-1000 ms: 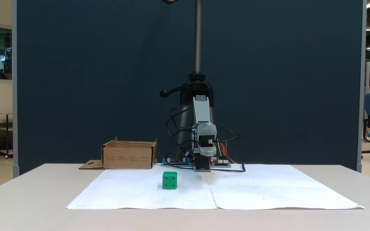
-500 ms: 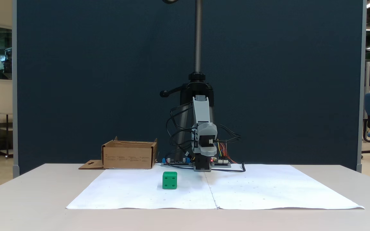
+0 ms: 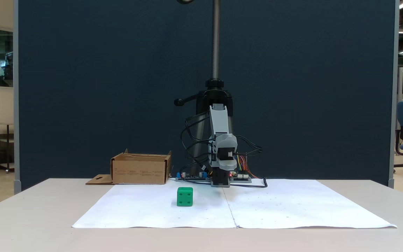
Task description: Grasp a green dice and put it in the bin.
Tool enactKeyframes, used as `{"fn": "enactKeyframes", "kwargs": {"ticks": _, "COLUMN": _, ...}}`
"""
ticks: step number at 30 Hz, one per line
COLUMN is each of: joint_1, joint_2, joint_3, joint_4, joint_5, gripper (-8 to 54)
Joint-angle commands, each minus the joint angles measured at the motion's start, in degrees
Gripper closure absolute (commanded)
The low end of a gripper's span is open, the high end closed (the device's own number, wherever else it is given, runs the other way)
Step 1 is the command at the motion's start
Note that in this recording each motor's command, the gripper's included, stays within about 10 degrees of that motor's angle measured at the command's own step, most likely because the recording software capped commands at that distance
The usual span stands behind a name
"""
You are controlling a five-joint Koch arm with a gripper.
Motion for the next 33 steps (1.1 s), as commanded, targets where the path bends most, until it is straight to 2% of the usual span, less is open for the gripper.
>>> {"fn": "enactKeyframes", "kwargs": {"ticks": 1, "joint_1": -0.18, "joint_2": 5.89, "joint_3": 1.93, "joint_4": -1.14, "joint_5": -3.43, "gripper": 2.9}}
{"fn": "enactKeyframes", "kwargs": {"ticks": 5, "joint_1": 0.35, "joint_2": 5.89, "joint_3": -3.16, "joint_4": 7.29, "joint_5": -3.69, "gripper": 3.9}}
{"fn": "enactKeyframes", "kwargs": {"ticks": 11, "joint_1": 4.39, "joint_2": 5.89, "joint_3": -17.14, "joint_4": 31.53, "joint_5": -3.69, "gripper": 3.8}}
{"fn": "enactKeyframes", "kwargs": {"ticks": 25, "joint_1": 6.94, "joint_2": 5.54, "joint_3": -37.88, "joint_4": 78.99, "joint_5": -3.69, "gripper": 2.4}}
{"fn": "enactKeyframes", "kwargs": {"ticks": 33, "joint_1": 9.84, "joint_2": -4.75, "joint_3": -52.82, "joint_4": 97.38, "joint_5": -3.69, "gripper": 2.5}}
